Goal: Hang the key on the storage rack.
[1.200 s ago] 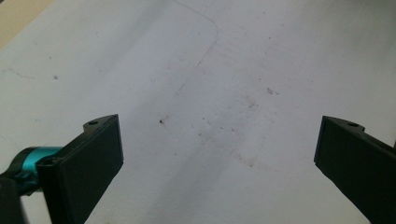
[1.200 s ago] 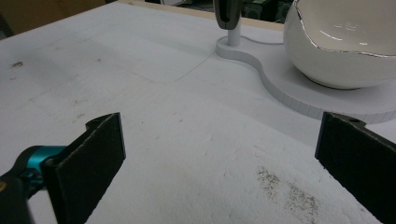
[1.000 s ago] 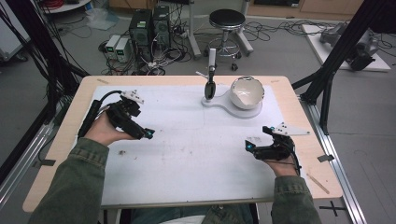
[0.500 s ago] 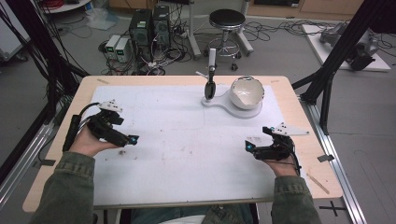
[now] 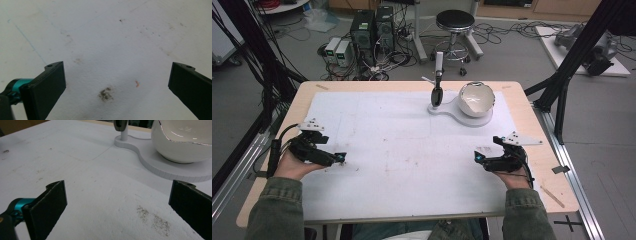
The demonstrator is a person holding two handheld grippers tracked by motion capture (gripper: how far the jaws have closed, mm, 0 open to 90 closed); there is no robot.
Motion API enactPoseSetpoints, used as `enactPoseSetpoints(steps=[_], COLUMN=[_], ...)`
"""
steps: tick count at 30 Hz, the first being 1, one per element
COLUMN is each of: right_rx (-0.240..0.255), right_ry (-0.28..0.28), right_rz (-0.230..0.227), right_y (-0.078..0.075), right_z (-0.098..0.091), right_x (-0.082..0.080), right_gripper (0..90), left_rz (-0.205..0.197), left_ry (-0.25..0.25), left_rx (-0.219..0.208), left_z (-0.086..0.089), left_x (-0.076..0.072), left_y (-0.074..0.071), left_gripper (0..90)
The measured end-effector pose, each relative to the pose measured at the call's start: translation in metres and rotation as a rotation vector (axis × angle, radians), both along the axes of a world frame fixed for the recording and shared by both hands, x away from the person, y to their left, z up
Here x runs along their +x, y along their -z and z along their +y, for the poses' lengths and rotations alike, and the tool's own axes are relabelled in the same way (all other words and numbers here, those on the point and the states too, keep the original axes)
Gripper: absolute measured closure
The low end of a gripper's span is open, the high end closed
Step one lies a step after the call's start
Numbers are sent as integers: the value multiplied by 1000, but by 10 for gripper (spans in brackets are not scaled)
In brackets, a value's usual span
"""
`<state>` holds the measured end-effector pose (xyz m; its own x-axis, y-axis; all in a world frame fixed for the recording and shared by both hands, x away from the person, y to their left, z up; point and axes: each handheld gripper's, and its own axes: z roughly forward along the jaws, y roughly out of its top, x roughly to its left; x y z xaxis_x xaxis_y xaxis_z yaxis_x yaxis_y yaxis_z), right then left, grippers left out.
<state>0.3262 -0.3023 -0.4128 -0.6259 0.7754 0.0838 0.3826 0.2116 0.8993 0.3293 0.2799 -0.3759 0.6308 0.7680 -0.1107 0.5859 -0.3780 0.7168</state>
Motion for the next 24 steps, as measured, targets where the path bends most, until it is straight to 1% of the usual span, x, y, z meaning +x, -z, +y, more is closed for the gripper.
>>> enactPoseSetpoints(steps=[3,4,6,8,10,11,12,14,15,16,20,24], right_rx=[0,2,-4,-1,-2,-1,-2,-2,-2,-3,-2,-9], right_ry=[-1,0,-1,0,-1,0,0,1,1,0,0,-2], right_rz=[-2,5,4,7,5,5,4,5,5,4,5,4], right_y=[0,0,1,0,0,0,0,0,0,1,1,1], right_z=[0,0,0,0,0,0,0,0,0,0,0,0], right_x=[0,0,0,0,-1,-1,0,-1,-1,0,0,0], right_gripper=[5,5,6,5,5,5,5,5,5,5,5,5], left_rz=[-15,-23,-29,-41,-51,-61,-78,-102,-124,-133,-137,-127], left_ry=[-37,-49,-69,-89,-101,-108,-116,-135,-145,-149,-167,-177], left_rx=[-17,-23,-28,-31,-45,-53,-52,-32,-29,-40,-35,-39], left_z=[9,12,17,22,27,28,30,32,33,34,36,37], left_x=[-3,-4,-7,-9,-13,-15,-17,-20,-22,-23,-25,-26], left_y=[3,5,7,9,12,14,15,17,18,20,22,27], left_gripper=[17,17,17,17,17,17,17,17,17,17,17,17])
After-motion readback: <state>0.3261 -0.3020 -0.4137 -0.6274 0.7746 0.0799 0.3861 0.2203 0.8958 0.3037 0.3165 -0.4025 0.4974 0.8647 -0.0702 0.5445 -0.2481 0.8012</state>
